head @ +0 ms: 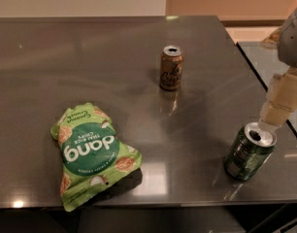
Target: Move green can near orange can
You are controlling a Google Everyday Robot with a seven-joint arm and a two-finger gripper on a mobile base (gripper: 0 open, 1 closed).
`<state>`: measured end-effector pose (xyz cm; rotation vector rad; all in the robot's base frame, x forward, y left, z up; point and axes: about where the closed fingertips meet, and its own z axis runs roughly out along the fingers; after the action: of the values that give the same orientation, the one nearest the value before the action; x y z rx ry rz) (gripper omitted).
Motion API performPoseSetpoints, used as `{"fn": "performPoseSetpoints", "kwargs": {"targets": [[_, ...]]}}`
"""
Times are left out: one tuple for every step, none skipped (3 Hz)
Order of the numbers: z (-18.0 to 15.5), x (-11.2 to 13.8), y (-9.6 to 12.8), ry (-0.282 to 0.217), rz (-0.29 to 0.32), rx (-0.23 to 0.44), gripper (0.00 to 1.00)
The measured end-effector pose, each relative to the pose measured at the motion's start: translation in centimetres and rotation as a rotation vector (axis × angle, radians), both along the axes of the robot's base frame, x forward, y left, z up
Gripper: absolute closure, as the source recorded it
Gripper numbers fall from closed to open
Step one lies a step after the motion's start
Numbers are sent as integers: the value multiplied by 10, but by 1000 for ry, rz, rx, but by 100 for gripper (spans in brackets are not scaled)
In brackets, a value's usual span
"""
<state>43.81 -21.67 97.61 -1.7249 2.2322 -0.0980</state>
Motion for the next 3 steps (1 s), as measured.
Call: {"fn": "performPoseSetpoints", "kwargs": {"targets": [[1,0,0,-3,2,1,0],[3,-9,0,2,35,26,0],[4,-18,0,5,69,57,0]]}}
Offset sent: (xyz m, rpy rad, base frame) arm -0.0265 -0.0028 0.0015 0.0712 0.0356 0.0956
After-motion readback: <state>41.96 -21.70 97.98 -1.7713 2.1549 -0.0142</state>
